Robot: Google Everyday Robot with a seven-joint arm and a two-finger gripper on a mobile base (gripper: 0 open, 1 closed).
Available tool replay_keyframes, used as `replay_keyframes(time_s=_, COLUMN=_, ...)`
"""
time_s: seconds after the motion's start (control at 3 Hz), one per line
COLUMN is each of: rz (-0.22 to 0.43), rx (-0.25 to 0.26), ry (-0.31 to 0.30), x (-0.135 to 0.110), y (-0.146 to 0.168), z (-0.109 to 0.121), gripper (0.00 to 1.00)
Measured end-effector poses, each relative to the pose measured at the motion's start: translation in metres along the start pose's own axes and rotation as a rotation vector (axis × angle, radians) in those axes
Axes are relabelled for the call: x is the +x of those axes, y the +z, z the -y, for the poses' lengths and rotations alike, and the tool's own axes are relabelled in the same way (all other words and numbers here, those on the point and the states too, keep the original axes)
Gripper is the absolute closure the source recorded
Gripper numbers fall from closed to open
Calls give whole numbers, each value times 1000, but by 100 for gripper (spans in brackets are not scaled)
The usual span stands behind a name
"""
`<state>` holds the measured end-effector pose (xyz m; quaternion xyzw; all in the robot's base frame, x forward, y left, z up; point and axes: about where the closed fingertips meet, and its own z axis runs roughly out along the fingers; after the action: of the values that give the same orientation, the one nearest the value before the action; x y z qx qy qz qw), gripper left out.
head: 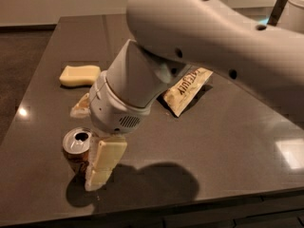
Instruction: Knock orange can over
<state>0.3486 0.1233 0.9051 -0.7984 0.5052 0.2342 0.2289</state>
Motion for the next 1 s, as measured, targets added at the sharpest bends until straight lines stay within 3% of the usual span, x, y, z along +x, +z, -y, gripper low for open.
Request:
replay_keyframes(time_s=0.67, rz=22, rx=-19, ry=3, x=2, y=-2, z=-1, gripper=64)
replay_keyframes(time_s=1.0, rz=-9, rx=6, ry=37, x=12, y=-30, z=12, gripper=87)
